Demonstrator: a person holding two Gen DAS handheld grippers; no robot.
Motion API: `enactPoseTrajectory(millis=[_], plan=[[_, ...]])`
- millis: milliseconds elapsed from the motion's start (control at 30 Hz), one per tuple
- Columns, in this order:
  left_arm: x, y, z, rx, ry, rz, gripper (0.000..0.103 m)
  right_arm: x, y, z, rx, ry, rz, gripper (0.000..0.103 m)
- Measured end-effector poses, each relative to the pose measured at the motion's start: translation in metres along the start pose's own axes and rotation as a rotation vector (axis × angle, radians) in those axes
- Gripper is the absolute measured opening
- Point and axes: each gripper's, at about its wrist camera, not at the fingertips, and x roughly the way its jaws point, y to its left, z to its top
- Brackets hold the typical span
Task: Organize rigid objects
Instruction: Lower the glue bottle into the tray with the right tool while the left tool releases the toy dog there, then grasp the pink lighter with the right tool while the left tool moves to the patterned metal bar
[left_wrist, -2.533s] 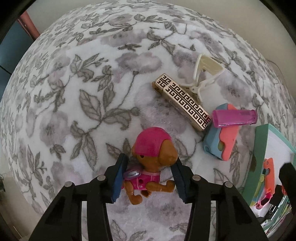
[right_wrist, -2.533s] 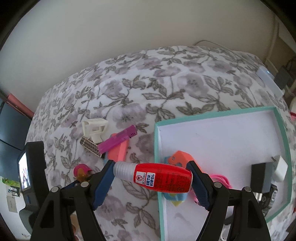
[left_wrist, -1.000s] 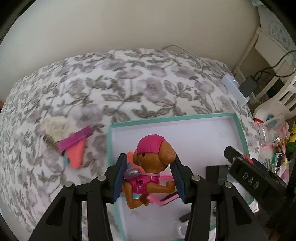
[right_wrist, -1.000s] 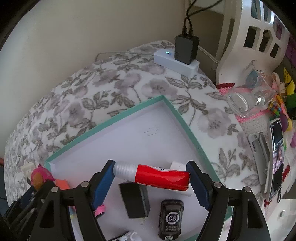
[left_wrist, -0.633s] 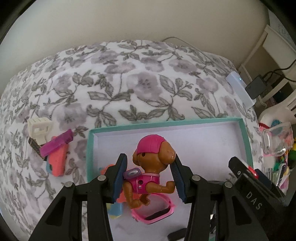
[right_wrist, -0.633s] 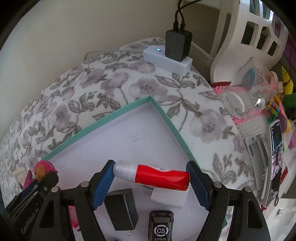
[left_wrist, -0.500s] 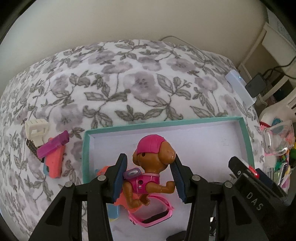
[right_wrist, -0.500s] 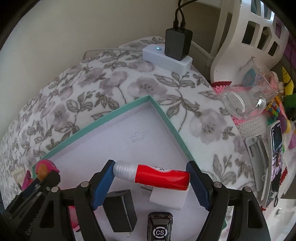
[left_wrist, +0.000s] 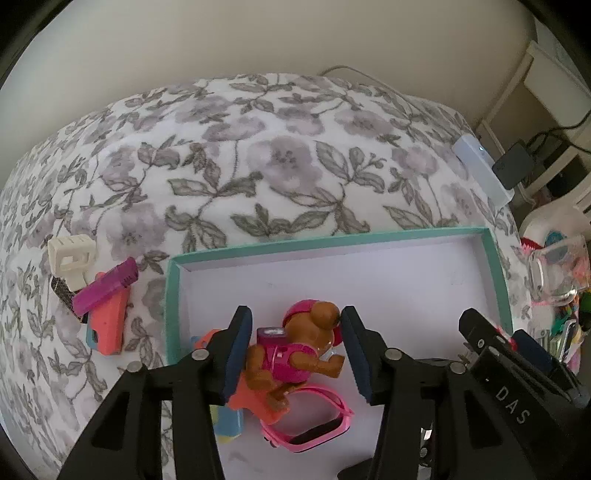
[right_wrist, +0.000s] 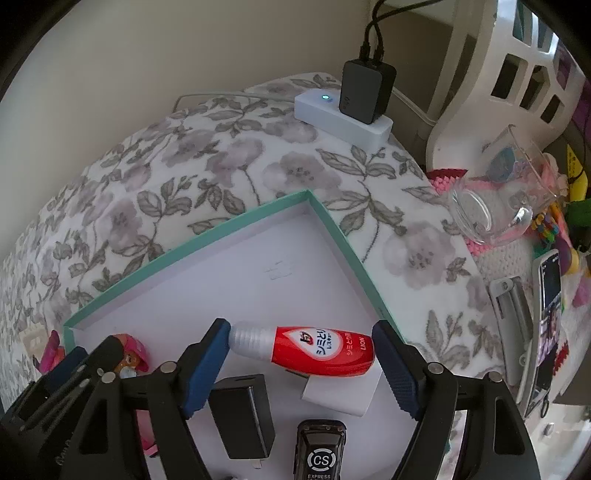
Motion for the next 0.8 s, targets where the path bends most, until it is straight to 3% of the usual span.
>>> enactPoseTrajectory(millis=[300,367,467,500,567,700,800], plan=[[-0.015,0.014,0.008,-0.042,-0.026,-0.03,0.058,-0.009,0.005,0.003,-0.023,-0.01,0.001,0.087],[-0.021,0.017,0.011,-0.049,-0.036,-0.028,0.069,-0.013,0.006,0.004,-0.029,-0.021,-0.003,0.087],[-0.029,0.022,0.014,-0.058,-0.057,-0.014,0.074,-0.018,0.007,0.006,-0.034,-0.034,-0.002,0.088],[-0.031,0.024,0.015,-0.061,-0.062,-0.007,0.081,-0.02,0.007,0.006,-0.037,-0.038,-0.003,0.094],[-0.035,0.029,0.016,-0.068,-0.072,0.008,0.083,-0.024,0.008,0.007,-0.045,-0.05,-0.011,0.103],[-0.038,0.039,0.018,-0.092,-0.076,0.032,0.085,-0.027,0.01,0.007,-0.051,-0.06,-0.005,0.103],[-0.035,0.047,0.018,-0.107,-0.071,0.05,0.095,-0.028,0.013,0.007,-0.057,-0.063,-0.008,0.103]])
